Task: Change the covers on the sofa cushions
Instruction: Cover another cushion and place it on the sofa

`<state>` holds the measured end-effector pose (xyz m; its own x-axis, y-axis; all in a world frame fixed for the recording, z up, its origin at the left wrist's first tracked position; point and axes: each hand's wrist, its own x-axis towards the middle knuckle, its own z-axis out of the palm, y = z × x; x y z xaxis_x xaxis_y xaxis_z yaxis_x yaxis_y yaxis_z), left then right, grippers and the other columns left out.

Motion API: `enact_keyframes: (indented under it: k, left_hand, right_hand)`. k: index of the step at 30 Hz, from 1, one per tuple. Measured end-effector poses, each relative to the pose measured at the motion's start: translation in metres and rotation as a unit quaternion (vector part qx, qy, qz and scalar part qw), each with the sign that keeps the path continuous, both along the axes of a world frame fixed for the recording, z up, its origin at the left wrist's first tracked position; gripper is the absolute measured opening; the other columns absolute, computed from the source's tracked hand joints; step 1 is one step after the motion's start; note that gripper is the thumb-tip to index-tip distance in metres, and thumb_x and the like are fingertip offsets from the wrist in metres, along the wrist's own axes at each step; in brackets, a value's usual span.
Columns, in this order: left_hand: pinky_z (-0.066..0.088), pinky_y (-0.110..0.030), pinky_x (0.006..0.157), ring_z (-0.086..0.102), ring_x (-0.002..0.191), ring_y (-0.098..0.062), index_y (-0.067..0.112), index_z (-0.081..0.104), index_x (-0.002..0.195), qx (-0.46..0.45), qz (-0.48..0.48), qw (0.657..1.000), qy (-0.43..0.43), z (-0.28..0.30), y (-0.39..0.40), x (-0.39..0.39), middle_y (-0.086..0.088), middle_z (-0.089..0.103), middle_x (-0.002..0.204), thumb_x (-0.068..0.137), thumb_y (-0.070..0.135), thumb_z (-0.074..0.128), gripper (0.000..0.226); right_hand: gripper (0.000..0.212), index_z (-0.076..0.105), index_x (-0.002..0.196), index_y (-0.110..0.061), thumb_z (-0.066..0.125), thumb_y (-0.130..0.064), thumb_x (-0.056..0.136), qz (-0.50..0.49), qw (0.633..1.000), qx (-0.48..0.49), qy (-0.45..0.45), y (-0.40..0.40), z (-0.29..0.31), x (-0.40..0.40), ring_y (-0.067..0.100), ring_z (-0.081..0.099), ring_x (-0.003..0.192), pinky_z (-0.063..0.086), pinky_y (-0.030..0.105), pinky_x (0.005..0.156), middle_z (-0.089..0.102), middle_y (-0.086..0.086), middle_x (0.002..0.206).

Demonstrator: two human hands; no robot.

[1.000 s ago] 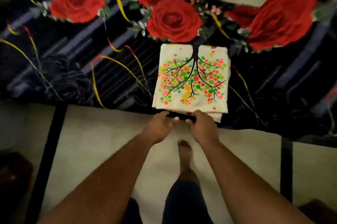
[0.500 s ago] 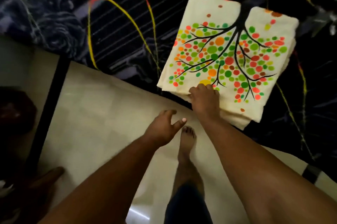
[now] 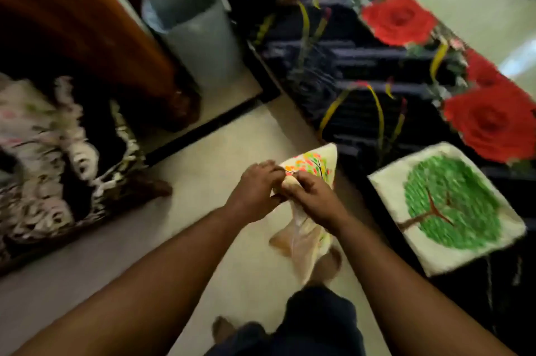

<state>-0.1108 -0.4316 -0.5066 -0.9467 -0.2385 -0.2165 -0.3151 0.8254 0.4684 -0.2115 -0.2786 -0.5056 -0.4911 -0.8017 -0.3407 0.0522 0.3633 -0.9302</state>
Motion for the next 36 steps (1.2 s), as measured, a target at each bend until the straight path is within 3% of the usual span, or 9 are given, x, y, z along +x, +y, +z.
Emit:
enact_keyframes:
  k: [4, 7, 9, 15, 22, 27, 31, 33, 36]
  left_hand:
    - [0.043, -0.039, 0.101, 0.063, 0.092, -0.022, 0.027, 0.059, 0.099, 0.028, 0.136, 0.99, -0.008, 0.084, -0.091, 0.179, 0.006, 0.064, 0.09, 0.088, 0.037, 0.064, 0.015]
    - [0.051, -0.039, 0.074, 0.064, 0.087, -0.023, 0.026, 0.058, 0.096, 0.052, 0.258, 0.964, 0.025, 0.139, -0.144, 0.314, 0.003, 0.067, 0.092, 0.08, 0.038, 0.062, 0.02]
    - [0.046, -0.035, 0.067, 0.064, 0.087, -0.023, 0.028, 0.056, 0.092, 0.014, 0.328, 0.944, 0.047, 0.173, -0.178, 0.404, 0.003, 0.066, 0.09, 0.081, 0.036, 0.068, 0.017]
    - [0.05, -0.037, 0.072, 0.065, 0.094, -0.027, 0.029, 0.06, 0.111, -0.147, 0.465, 0.873, 0.005, 0.235, -0.252, 0.61, -0.002, 0.07, 0.105, 0.083, 0.05, 0.073, 0.038]
    - [0.039, -0.05, 0.098, 0.045, 0.125, -0.032, 0.02, 0.043, 0.131, -0.39, 0.518, 0.745, -0.156, 0.234, -0.336, 0.745, -0.008, 0.042, 0.138, 0.08, 0.03, 0.069, 0.058]
    - [0.045, -0.045, 0.08, 0.058, 0.096, -0.034, 0.019, 0.055, 0.107, -0.428, 0.521, 0.722, -0.158, 0.236, -0.391, 0.808, -0.008, 0.059, 0.107, 0.077, 0.029, 0.069, 0.034]
    - [0.033, -0.042, 0.077, 0.053, 0.093, -0.033, 0.014, 0.058, 0.102, -0.453, 0.614, 0.628, -0.154, 0.229, -0.41, 0.851, -0.01, 0.058, 0.104, 0.071, 0.028, 0.068, 0.035]
    - [0.034, -0.043, 0.079, 0.052, 0.097, -0.034, 0.012, 0.056, 0.104, -0.442, 0.628, 0.624, -0.148, 0.22, -0.422, 0.865, -0.011, 0.057, 0.108, 0.066, 0.019, 0.068, 0.04]
    - [0.032, -0.051, 0.099, 0.046, 0.125, -0.032, 0.016, 0.042, 0.127, -0.358, 0.631, 0.665, -0.179, 0.208, -0.452, 0.886, -0.007, 0.055, 0.127, 0.066, 0.024, 0.067, 0.066]
  right_hand:
    - [0.048, 0.055, 0.107, -0.025, 0.086, -0.041, 0.074, 0.203, 0.944, 0.071, 0.249, -0.097, 0.061, 0.124, 0.012, 0.061, 0.08, 0.049, 0.032, 0.068, 0.065, -0.005, 0.091]
    - [0.032, 0.056, 0.11, -0.032, 0.071, -0.037, 0.083, 0.245, 0.851, 0.107, 0.453, -0.163, 0.094, 0.22, 0.021, 0.065, 0.087, 0.053, 0.035, 0.07, 0.068, -0.005, 0.099]
    - [0.019, 0.062, 0.101, -0.027, 0.069, -0.033, 0.085, 0.233, 0.821, 0.052, 0.519, -0.209, 0.116, 0.276, 0.026, 0.064, 0.086, 0.05, 0.034, 0.067, 0.067, -0.001, 0.095]
    - [0.014, 0.066, 0.099, -0.02, 0.068, -0.027, 0.088, 0.241, 0.833, -0.048, 0.496, -0.34, 0.187, 0.415, 0.035, 0.066, 0.082, 0.049, 0.038, 0.062, 0.07, 0.007, 0.091]
    - [0.021, 0.063, 0.088, -0.024, 0.071, -0.042, 0.082, 0.324, 0.758, -0.145, 0.547, -0.511, 0.21, 0.543, 0.032, 0.067, 0.082, 0.046, 0.035, 0.062, 0.07, 0.004, 0.086]
    - [0.031, 0.06, 0.094, -0.026, 0.067, -0.055, 0.086, 0.405, 0.737, -0.179, 0.512, -0.625, 0.206, 0.613, 0.029, 0.066, 0.085, 0.044, 0.034, 0.062, 0.068, 0.0, 0.088]
    - [0.018, 0.058, 0.1, -0.025, 0.06, -0.043, 0.096, 0.453, 0.711, -0.232, 0.486, -0.697, 0.214, 0.675, 0.022, 0.058, 0.073, 0.036, 0.032, 0.056, 0.059, -0.005, 0.081]
    - [0.014, 0.065, 0.096, -0.023, 0.06, -0.035, 0.096, 0.452, 0.687, -0.292, 0.487, -0.725, 0.21, 0.711, 0.023, 0.06, 0.073, 0.041, 0.034, 0.057, 0.065, -0.002, 0.08]
    - [0.014, 0.073, 0.091, -0.022, 0.062, -0.03, 0.091, 0.452, 0.65, -0.346, 0.503, -0.758, 0.197, 0.767, 0.026, 0.064, 0.076, 0.048, 0.036, 0.065, 0.07, 0.0, 0.078]
